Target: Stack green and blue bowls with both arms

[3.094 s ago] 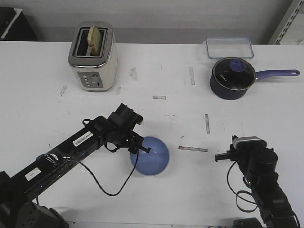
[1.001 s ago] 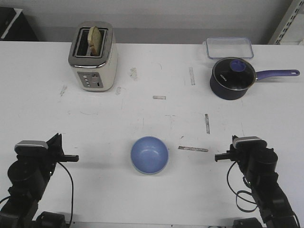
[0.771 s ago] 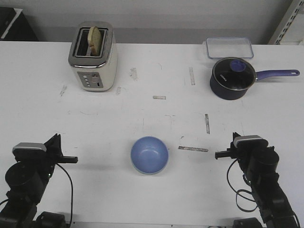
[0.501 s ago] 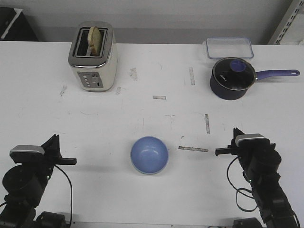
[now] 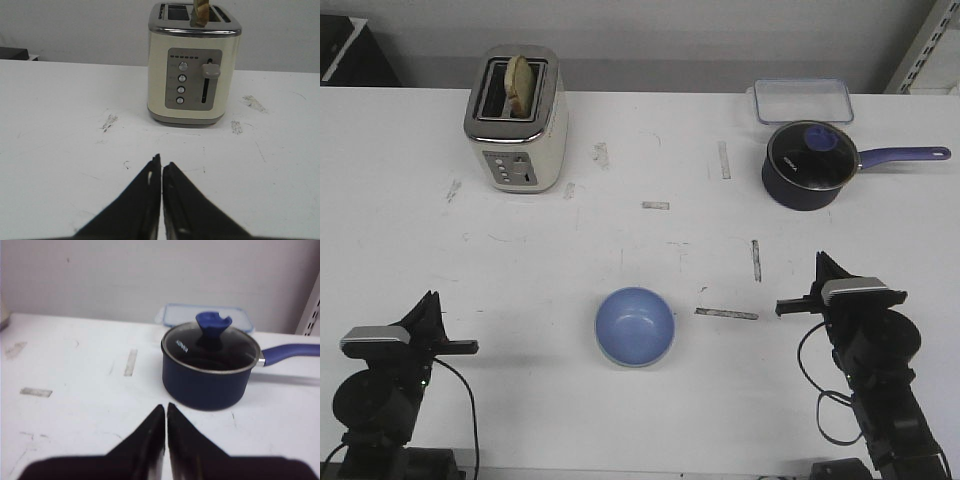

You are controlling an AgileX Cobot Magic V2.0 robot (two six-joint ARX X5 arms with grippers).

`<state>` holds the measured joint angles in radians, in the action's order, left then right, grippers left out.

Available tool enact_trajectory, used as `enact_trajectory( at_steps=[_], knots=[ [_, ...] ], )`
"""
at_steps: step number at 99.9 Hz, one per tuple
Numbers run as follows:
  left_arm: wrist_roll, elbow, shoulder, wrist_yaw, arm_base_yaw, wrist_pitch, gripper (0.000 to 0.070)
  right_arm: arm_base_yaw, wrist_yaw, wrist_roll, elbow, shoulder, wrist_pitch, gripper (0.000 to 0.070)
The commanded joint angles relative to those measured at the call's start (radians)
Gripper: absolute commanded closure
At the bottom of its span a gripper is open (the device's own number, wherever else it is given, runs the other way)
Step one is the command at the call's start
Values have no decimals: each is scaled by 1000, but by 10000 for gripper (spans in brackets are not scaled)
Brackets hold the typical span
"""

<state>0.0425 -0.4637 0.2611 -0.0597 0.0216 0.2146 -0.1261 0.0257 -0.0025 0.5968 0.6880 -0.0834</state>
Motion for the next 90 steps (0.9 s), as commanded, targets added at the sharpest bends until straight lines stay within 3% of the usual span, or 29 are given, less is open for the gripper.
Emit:
enact_trajectory(
  at_steps=[1,37,90],
  knots=[
    [-9,76,-42,7,-12,-71,699,-3,1,6,6,6,25,700],
    [-8,452,-258,10,-15,-291,698,-3,1,6,6,7,38,700],
    [-8,451,-257,34,-15,-268,698,-3,1,6,6,5,43,700]
  ],
)
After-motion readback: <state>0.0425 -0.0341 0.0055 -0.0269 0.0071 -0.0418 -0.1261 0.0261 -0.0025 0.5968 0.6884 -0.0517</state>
